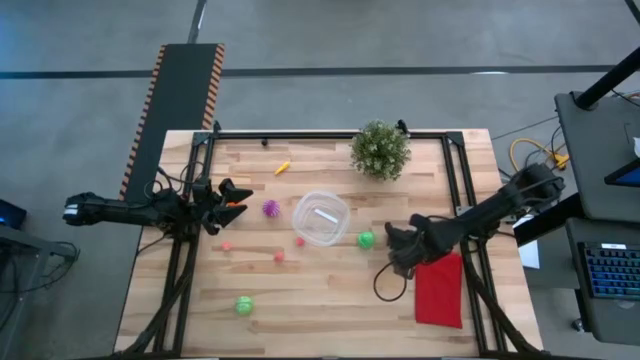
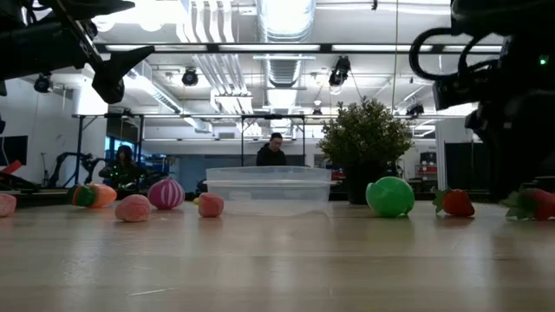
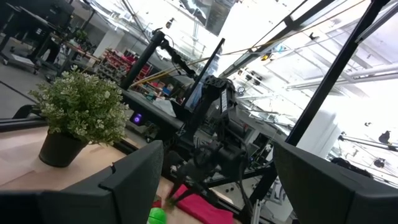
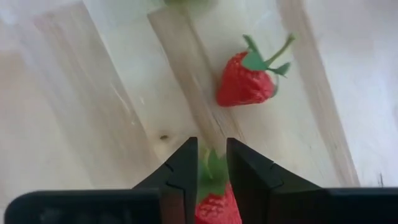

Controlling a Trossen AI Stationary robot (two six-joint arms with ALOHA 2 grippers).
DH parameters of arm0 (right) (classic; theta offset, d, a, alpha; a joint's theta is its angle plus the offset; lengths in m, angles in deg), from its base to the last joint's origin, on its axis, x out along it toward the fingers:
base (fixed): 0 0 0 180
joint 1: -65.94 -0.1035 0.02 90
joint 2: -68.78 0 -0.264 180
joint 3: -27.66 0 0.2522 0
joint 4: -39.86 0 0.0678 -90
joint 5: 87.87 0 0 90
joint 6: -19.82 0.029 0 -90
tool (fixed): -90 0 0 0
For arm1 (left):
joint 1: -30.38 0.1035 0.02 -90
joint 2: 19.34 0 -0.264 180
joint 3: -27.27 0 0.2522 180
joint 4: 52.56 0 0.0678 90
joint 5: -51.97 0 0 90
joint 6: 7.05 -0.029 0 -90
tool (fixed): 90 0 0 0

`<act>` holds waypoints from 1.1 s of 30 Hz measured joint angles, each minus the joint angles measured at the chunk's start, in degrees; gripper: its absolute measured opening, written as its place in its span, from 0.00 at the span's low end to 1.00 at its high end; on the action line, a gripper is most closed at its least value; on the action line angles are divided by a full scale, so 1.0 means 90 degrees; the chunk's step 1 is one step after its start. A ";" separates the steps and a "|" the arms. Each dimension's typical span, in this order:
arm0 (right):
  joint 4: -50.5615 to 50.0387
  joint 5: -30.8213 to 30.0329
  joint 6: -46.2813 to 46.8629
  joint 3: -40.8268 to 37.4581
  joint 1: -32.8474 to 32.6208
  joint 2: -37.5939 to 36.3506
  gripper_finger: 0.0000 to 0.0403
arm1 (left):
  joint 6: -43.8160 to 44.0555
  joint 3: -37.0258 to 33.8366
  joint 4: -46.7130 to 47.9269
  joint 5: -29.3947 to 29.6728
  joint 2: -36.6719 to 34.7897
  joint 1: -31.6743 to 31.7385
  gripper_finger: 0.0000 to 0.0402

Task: Pick and placing Produce into tupperware
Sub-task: Put the right red strawberry into the transparent bin

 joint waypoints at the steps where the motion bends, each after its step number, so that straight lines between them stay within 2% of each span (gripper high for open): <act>1: -0.0046 -0.0025 0.0097 0.0000 0.0000 -0.0105 0.18 | 0.0000 0.0000 0.0000 0.0000 0.0000 0.0000 0.72; 5: -0.0481 -0.0156 0.0481 0.0002 0.0000 -0.0531 0.20 | 0.0000 0.0000 0.0000 0.0000 0.0000 0.0000 0.72; 8: -0.0881 -0.0142 0.0753 0.0000 0.0015 -0.0743 0.25 | 0.0000 0.0000 0.0000 0.0000 0.0000 0.0000 0.72; 16: -0.0935 0.0753 0.1952 -0.0204 0.0515 -0.0955 0.53 | 0.0000 0.0000 -0.0005 0.0000 0.0000 0.0000 0.72; 19: -0.0887 0.0859 0.1325 -0.0136 0.0536 -0.0904 0.63 | 0.0000 0.0000 -0.0005 0.0001 -0.0001 0.0000 0.72; 22: -0.0867 0.0809 0.0341 -0.0050 0.0426 -0.0901 0.69 | 0.0000 0.0000 -0.0011 0.0001 -0.0002 0.0000 0.72; 27: -0.1026 0.0357 -0.0767 -0.0034 0.0253 -0.1001 0.70 | 0.0000 0.0000 -0.0010 0.0000 -0.0002 0.0000 0.72; 33: -0.1112 0.0313 -0.1278 -0.0226 0.0226 -0.0967 0.68 | 0.0000 0.0000 -0.0013 0.0001 0.0002 0.0000 0.72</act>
